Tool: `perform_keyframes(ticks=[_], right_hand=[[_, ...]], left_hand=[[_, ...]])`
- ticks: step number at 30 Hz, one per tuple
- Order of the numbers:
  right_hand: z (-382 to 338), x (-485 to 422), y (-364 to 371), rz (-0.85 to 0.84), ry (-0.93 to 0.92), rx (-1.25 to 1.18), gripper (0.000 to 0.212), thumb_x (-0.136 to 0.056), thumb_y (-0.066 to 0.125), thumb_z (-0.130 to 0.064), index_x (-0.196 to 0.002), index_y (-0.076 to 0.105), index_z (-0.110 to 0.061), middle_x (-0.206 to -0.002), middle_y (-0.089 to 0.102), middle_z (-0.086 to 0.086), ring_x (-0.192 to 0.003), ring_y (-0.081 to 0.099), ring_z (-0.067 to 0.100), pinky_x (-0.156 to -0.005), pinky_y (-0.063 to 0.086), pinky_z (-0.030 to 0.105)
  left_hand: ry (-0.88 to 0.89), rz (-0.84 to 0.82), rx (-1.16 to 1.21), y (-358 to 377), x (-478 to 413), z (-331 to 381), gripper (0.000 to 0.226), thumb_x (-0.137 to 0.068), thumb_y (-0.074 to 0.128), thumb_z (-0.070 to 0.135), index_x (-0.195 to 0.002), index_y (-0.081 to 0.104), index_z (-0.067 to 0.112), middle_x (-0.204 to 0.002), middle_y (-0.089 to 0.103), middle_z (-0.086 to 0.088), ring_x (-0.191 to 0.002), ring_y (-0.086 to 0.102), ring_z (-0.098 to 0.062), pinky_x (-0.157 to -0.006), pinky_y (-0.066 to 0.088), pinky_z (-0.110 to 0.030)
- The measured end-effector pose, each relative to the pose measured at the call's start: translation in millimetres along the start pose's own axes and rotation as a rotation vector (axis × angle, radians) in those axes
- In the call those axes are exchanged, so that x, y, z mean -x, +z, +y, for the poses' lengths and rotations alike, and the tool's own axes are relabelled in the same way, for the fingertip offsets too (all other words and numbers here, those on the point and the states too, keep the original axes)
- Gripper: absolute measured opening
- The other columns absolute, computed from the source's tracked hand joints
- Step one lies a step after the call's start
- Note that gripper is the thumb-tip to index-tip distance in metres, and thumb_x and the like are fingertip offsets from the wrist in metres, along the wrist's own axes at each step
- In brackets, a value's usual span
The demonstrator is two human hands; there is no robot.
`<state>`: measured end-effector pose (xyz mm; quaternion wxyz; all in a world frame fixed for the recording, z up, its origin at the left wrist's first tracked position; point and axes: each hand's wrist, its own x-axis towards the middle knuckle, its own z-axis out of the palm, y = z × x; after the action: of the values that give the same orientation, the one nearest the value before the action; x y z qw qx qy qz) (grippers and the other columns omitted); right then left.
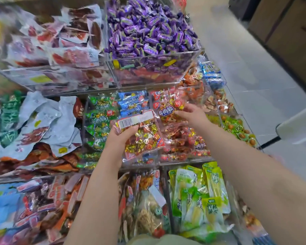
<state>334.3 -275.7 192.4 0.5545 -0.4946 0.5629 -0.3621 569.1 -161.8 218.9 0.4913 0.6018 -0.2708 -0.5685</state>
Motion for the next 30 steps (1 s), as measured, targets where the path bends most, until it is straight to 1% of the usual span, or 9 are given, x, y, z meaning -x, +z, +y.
perform_keyframes(ticks=[1, 3, 5, 9, 12, 18, 23, 27, 30], right_hand=[[3.8, -9.5, 3.3, 0.019, -0.019, 0.088, 0.013, -0.084, 0.069, -0.019, -0.094, 0.061, -0.023, -0.093, 0.056, -0.005, -0.076, 0.058, -0.002, -0.054, 0.049, 0.012], [18.5, -29.9, 4.4, 0.052, -0.051, 0.327, 0.029, -0.086, 0.068, -0.026, -0.111, 0.055, -0.021, -0.114, 0.042, 0.002, -0.1, 0.05, 0.011, -0.085, 0.047, 0.021], [31.6, -41.3, 3.6, 0.033, -0.036, 0.398, 0.055, -0.082, 0.072, -0.027, -0.127, 0.041, -0.022, -0.133, 0.028, 0.005, -0.122, 0.035, 0.018, -0.108, 0.028, 0.03], [52.3, -47.3, 10.9, -0.065, -0.063, 0.391, 0.105, -0.063, 0.086, -0.033, -0.136, 0.01, -0.035, -0.146, 0.02, 0.0, -0.129, 0.026, 0.013, -0.106, 0.02, 0.024], [66.9, -46.0, 19.4, 0.001, -0.164, 0.488, 0.125, -0.058, 0.088, -0.036, -0.144, -0.002, -0.031, -0.151, 0.011, -0.002, -0.13, 0.017, 0.007, -0.108, 0.012, 0.022], [59.3, -64.9, 43.1, 0.259, -0.205, 0.38, 0.125, -0.06, 0.088, -0.032, -0.146, -0.003, -0.03, -0.147, 0.015, 0.002, -0.137, 0.018, 0.019, -0.112, 0.015, 0.029], [69.1, -56.7, 49.0, 0.202, -0.203, 0.471, 0.131, -0.066, 0.085, -0.029, -0.145, -0.02, -0.026, -0.149, 0.005, 0.0, -0.138, 0.012, 0.02, -0.112, 0.015, 0.033], [64.3, -58.1, 31.8, 0.063, -0.083, 0.439, 0.147, -0.054, 0.087, -0.046, -0.14, -0.031, -0.031, -0.154, -0.014, -0.004, -0.143, -0.002, 0.019, -0.113, 0.008, 0.037], [61.0, -59.4, 25.2, 0.101, -0.024, 0.382, 0.145, -0.053, 0.085, -0.052, -0.139, -0.03, -0.034, -0.155, -0.016, -0.003, -0.144, -0.003, 0.019, -0.113, 0.008, 0.038]], left_hand=[[-0.01, -0.001, 0.014, 1.2, -4.2, 1.3, 0.031, -0.075, 0.078, 0.024, -0.102, 0.062, 0.029, -0.101, 0.074, -0.007, -0.096, 0.07, -0.031, -0.085, 0.054, -0.058], [-0.026, -0.004, 0.035, 3.9, -12.4, 3.8, 0.044, -0.067, 0.08, 0.028, -0.107, 0.06, 0.025, -0.101, 0.074, -0.008, -0.093, 0.071, -0.031, -0.08, 0.056, -0.054], [-0.033, 0.005, 0.049, 6.4, -19.3, 4.3, 0.049, -0.06, 0.079, 0.03, -0.105, 0.061, 0.024, -0.099, 0.074, -0.009, -0.091, 0.072, -0.031, -0.073, 0.058, -0.049], [-0.054, 0.026, 0.079, 9.7, -27.2, 2.3, 0.046, -0.058, 0.079, 0.03, -0.1, 0.062, 0.025, -0.096, 0.075, -0.007, -0.087, 0.072, -0.029, -0.062, 0.058, -0.042], [-0.07, 0.04, 0.093, 11.1, -30.1, 1.3, 0.047, -0.059, 0.077, 0.028, -0.103, 0.062, 0.023, -0.099, 0.074, -0.01, -0.089, 0.071, -0.032, -0.06, 0.058, -0.044], [-0.064, 0.036, 0.087, 13.6, -30.9, 3.4, 0.055, -0.063, 0.074, 0.025, -0.116, 0.061, 0.017, -0.102, 0.073, -0.01, -0.094, 0.07, -0.032, -0.06, 0.059, -0.041], [-0.074, 0.049, 0.08, 18.9, -31.2, 2.6, 0.046, -0.064, 0.073, 0.023, -0.108, 0.061, 0.02, -0.093, 0.075, -0.004, -0.088, 0.072, -0.028, -0.053, 0.057, -0.037], [-0.078, 0.019, 0.072, 22.0, -31.9, 4.3, 0.046, -0.064, 0.074, 0.023, -0.109, 0.061, 0.019, -0.095, 0.075, -0.005, -0.088, 0.072, -0.028, -0.052, 0.057, -0.035], [-0.087, 0.022, 0.08, 23.9, -32.9, 5.5, 0.051, -0.063, 0.075, 0.024, -0.111, 0.059, 0.017, -0.095, 0.075, -0.005, -0.09, 0.071, -0.03, -0.053, 0.057, -0.036]])
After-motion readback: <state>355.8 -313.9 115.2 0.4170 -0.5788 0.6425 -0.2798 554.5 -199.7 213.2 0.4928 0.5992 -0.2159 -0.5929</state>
